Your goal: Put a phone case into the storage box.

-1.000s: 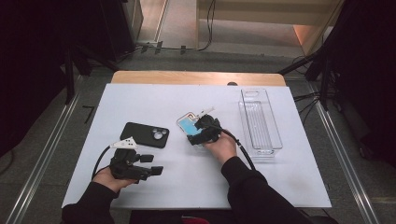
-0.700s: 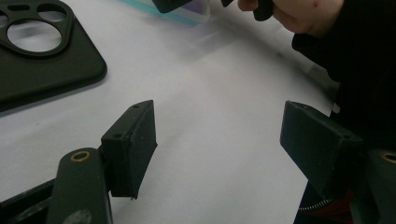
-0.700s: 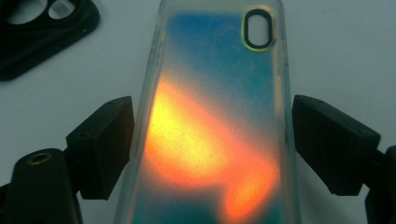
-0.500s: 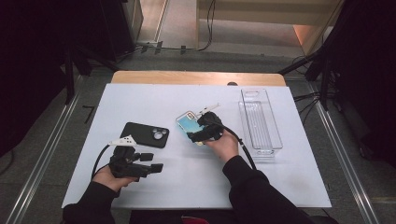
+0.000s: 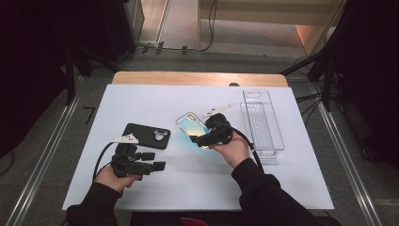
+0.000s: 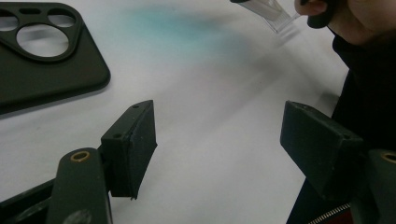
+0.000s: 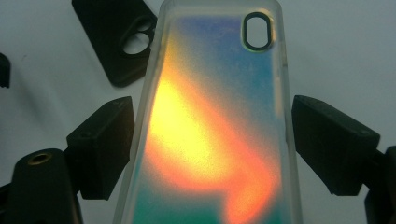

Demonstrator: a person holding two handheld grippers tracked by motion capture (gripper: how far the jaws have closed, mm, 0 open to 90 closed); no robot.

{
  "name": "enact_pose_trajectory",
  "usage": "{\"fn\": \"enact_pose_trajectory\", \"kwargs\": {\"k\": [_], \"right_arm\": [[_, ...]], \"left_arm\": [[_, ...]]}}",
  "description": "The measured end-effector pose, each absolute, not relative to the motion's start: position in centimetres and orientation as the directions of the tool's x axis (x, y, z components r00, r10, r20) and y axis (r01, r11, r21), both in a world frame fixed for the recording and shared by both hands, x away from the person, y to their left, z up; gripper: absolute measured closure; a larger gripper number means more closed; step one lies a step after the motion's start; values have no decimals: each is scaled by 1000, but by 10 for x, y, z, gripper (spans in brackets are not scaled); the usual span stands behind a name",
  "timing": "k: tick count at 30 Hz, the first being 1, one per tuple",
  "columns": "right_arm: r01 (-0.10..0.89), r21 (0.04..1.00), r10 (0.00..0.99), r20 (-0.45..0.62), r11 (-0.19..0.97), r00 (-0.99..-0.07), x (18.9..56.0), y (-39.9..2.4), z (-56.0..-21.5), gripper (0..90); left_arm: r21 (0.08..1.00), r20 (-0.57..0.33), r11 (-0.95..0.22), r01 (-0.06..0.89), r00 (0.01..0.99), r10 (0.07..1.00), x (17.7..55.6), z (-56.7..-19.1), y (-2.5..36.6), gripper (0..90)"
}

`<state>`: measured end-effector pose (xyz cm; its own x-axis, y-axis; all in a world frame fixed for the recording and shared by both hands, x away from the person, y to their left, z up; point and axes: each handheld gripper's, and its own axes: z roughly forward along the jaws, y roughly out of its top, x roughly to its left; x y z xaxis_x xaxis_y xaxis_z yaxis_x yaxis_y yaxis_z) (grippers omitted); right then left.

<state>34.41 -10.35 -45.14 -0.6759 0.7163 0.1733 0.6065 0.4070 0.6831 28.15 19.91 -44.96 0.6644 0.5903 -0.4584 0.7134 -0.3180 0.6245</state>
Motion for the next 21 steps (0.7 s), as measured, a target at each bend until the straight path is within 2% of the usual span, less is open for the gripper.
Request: {"fn": "enact_pose_trajectory", "kwargs": {"k": [8, 21], "right_arm": [[599, 697, 705, 188, 394, -683, 322, -110, -445, 147], [618, 720, 742, 218, 316, -634, 297, -110, -449, 147]], "left_arm": [[620, -470, -294, 728, 644, 604, 285, -439, 184, 271], [614, -469, -267, 742, 616, 633, 307, -420, 167, 271]]}}
